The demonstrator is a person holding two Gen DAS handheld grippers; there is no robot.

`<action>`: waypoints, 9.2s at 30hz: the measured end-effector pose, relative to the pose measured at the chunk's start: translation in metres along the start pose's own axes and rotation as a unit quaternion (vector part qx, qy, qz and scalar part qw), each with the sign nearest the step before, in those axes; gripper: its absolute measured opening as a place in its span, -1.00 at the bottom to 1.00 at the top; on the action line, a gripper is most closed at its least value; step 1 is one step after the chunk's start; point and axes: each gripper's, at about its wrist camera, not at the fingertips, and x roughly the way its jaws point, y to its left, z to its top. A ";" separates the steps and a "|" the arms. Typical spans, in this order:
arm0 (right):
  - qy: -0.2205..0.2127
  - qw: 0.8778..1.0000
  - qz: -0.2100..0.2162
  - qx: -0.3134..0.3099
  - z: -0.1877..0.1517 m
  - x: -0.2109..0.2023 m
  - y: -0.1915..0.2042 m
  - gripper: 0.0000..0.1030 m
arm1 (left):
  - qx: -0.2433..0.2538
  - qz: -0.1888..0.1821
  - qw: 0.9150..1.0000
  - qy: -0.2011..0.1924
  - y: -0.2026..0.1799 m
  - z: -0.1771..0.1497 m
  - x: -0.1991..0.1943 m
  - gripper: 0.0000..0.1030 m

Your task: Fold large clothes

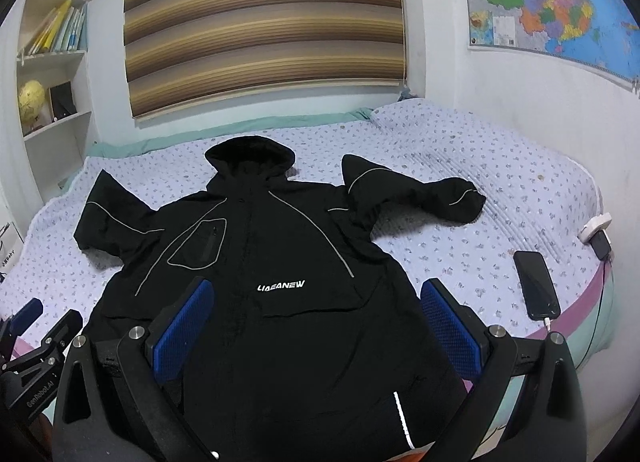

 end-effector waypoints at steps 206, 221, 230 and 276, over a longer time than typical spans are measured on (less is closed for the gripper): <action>0.238 0.959 0.056 -0.144 0.051 0.428 0.068 0.64 | -0.034 -0.180 0.961 0.205 0.009 0.073 0.379 0.08; 0.211 0.961 0.148 -0.099 0.050 0.373 0.029 0.67 | 0.029 -0.205 0.958 0.197 -0.045 0.095 0.320 0.18; 0.163 0.968 0.163 0.096 0.098 0.296 -0.158 0.68 | -0.034 -0.241 0.950 0.198 -0.140 0.133 0.329 0.18; 0.097 0.972 -0.111 0.184 0.134 0.351 -0.334 -0.71 | -0.011 -0.249 0.954 0.167 -0.186 0.088 0.349 0.24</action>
